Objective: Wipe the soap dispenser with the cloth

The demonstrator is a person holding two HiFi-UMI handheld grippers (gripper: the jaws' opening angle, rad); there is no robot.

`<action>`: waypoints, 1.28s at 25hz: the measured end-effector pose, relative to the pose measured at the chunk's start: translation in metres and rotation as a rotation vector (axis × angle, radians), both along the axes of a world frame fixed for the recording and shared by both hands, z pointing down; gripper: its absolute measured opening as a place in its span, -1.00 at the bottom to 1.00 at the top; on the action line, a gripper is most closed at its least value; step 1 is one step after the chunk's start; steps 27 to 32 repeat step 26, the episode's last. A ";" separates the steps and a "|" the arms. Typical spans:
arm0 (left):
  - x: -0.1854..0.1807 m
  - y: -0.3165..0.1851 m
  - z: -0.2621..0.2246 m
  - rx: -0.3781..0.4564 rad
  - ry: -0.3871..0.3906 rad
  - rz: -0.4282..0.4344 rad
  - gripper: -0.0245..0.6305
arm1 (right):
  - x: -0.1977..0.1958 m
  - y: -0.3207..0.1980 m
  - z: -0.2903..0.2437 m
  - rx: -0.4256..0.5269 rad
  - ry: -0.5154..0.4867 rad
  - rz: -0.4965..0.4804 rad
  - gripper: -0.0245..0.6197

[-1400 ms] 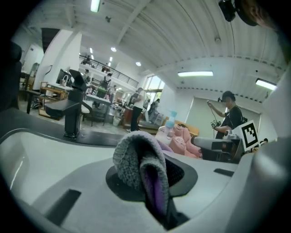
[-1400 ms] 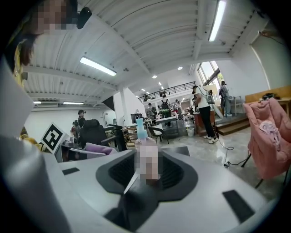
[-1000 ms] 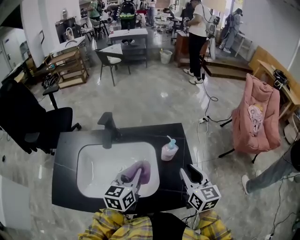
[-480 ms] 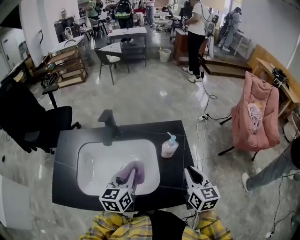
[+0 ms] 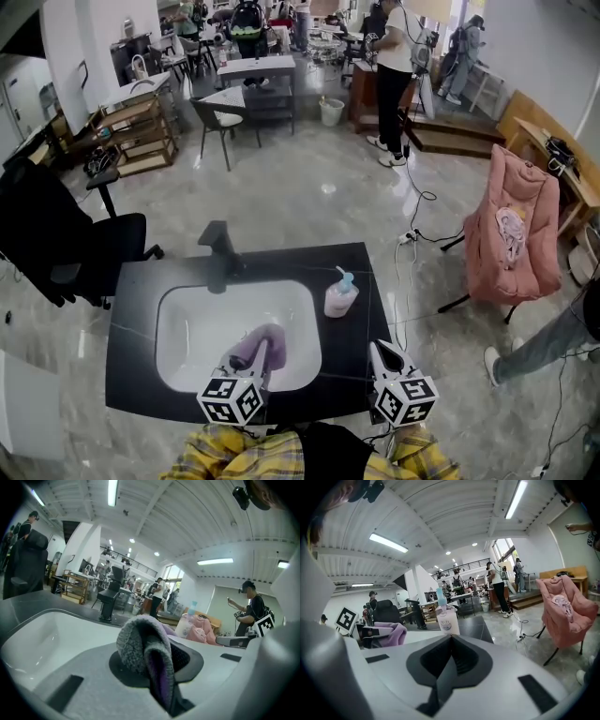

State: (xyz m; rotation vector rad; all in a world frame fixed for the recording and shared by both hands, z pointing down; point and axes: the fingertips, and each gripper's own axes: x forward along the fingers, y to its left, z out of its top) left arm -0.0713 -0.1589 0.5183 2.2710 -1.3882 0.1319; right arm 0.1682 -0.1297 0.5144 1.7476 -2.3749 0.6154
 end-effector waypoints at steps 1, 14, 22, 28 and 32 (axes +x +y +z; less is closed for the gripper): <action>0.000 0.000 0.000 0.001 0.000 0.001 -0.75 | -0.001 0.000 0.001 -0.003 0.009 -0.002 -0.90; 0.005 -0.002 -0.002 0.009 -0.002 0.019 -0.75 | -0.005 -0.001 0.002 -0.001 0.001 -0.008 -0.90; 0.007 -0.003 -0.005 0.007 -0.004 0.032 -0.75 | -0.008 -0.004 0.001 -0.008 0.000 -0.020 -0.90; 0.007 0.003 -0.001 -0.016 -0.011 0.034 -0.75 | -0.010 0.000 0.006 -0.031 -0.009 -0.024 -0.91; 0.007 0.003 -0.001 -0.016 -0.011 0.034 -0.75 | -0.010 0.000 0.006 -0.031 -0.009 -0.024 -0.91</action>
